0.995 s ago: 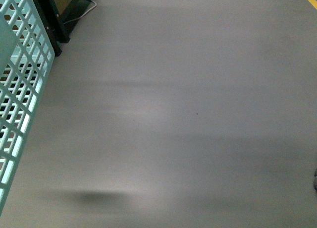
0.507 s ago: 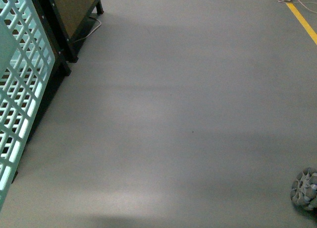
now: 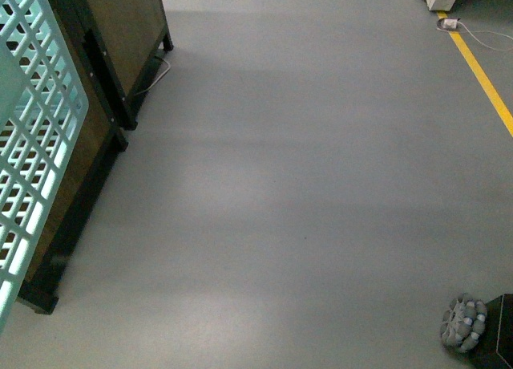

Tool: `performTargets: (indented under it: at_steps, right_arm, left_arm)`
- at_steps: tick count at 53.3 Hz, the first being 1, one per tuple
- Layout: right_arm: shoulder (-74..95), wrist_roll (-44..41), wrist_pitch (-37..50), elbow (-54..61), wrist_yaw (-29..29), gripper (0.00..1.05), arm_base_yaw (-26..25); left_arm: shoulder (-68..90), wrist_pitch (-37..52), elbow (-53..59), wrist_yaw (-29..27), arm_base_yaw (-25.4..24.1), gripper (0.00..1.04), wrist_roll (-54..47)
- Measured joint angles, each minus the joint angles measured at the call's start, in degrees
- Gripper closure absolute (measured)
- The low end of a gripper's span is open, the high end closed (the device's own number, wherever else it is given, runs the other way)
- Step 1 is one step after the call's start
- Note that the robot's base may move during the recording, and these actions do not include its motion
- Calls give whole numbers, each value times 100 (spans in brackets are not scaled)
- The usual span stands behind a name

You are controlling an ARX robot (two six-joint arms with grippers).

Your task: Pick mango and avocado into basket

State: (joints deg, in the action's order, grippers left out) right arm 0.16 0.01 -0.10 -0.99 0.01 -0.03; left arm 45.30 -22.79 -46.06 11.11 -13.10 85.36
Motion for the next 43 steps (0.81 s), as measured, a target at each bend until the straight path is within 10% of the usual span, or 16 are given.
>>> performTargets:
  at_steps: [43]
  right_arm:
    - [0, 0, 2, 0, 2, 9, 0]
  left_arm:
    - [-4, 0, -11, 0, 2, 91, 0]
